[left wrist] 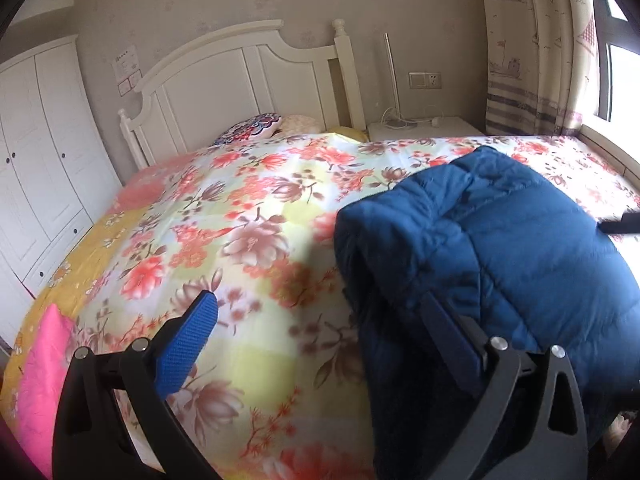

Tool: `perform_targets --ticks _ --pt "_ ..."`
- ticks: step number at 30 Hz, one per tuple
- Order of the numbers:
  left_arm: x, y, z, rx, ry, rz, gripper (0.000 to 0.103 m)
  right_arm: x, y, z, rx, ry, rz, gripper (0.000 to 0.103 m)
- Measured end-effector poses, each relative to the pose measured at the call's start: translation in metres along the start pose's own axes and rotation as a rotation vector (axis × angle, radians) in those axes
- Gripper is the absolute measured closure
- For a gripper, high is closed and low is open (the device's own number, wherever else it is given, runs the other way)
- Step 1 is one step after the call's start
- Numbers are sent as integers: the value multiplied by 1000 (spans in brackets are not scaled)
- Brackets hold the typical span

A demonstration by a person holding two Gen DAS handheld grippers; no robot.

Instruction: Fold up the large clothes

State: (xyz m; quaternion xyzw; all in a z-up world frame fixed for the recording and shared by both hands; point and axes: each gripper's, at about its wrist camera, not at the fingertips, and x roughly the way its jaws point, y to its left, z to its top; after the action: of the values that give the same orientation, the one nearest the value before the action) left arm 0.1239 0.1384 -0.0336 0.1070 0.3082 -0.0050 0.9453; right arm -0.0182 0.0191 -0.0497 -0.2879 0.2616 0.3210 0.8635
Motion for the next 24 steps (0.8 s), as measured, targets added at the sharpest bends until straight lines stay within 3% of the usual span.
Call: perform_targets --ticks 3,16,21,24 --pt "-6 6 -8 -18 5 -3 2 16 27 -12 -57 -29 -97 22" --pt "-11 -7 -6 -30 10 -75 2 14 24 -6 -34 -26 -86 23" --pt "-7 -12 -7 -28 25 -94 2 -2 8 -8 42 -54 1 23" --pt "-1 -11 -11 -40 45 -119 2 -30 -18 -15 161 -106 100 23"
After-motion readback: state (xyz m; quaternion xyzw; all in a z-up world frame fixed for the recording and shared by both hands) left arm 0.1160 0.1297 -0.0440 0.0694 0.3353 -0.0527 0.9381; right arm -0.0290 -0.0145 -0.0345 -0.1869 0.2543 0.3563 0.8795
